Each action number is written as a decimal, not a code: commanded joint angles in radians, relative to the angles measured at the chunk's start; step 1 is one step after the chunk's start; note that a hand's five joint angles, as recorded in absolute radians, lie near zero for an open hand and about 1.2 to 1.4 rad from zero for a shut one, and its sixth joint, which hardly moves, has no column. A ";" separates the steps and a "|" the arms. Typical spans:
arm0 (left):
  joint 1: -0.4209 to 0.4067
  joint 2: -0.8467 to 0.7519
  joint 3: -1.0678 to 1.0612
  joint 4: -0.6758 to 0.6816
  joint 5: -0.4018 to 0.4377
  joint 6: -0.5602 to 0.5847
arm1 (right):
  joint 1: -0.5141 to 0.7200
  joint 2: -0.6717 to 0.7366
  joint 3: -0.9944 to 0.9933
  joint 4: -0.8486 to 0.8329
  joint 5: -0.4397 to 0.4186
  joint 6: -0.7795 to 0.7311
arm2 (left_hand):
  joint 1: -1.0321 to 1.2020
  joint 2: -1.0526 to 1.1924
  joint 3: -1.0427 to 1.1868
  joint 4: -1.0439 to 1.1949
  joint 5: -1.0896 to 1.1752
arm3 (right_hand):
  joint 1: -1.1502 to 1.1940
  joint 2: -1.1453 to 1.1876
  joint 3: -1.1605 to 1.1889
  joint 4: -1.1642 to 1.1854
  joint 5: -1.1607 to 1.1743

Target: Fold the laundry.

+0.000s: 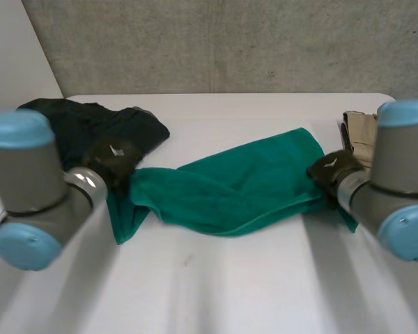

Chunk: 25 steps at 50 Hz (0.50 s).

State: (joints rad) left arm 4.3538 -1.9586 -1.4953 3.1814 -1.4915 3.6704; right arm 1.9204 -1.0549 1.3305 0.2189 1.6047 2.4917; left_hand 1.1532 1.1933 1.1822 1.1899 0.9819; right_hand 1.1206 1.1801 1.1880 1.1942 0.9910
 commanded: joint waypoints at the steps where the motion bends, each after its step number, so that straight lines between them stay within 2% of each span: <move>1: 0.073 0.337 0.053 -0.185 0.082 -0.246 | -0.084 -0.192 -0.079 0.155 -0.009 -0.090 | 0.243 0.203 0.214 0.206 0.240 | 0.276 0.216 0.208 0.202 0.231; 7: 0.154 0.369 0.148 -0.357 0.166 -0.299 | -0.118 -0.280 -0.139 0.217 -0.046 -0.074 | 0.243 0.203 0.214 0.206 0.240 | 0.276 0.216 0.208 0.202 0.231; 12: 0.199 0.258 0.211 -0.451 0.169 -0.299 | -0.142 -0.277 -0.145 0.286 -0.092 -0.082 | 0.243 0.203 0.214 0.206 0.240 | 0.276 0.216 0.208 0.202 0.231; 19: 0.165 0.035 0.254 -0.492 0.163 -0.299 | -0.130 -0.156 -0.148 0.320 -0.124 -0.099 | 0.243 0.203 0.214 0.206 0.240 | 0.276 0.216 0.208 0.202 0.231; 23: 0.121 -0.142 0.378 -0.439 0.126 -0.306 | -0.116 -0.059 -0.186 0.275 -0.112 -0.109 | 0.243 0.203 0.214 0.206 0.240 | 0.276 0.216 0.208 0.202 0.231; 25: 0.113 -0.190 0.441 -0.400 0.105 -0.314 | -0.107 -0.001 -0.240 0.197 -0.088 -0.109 | 0.243 0.203 0.214 0.206 0.240 | 0.276 0.216 0.208 0.202 0.231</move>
State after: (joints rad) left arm 4.5137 -1.9613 -1.2033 2.7021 -1.3373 3.3674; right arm 1.7914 -1.1910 1.1687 0.5243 1.4846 2.3915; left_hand 1.1532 1.1955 1.1854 1.1945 0.9819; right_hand 1.1319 1.1827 1.1907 1.1945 1.0232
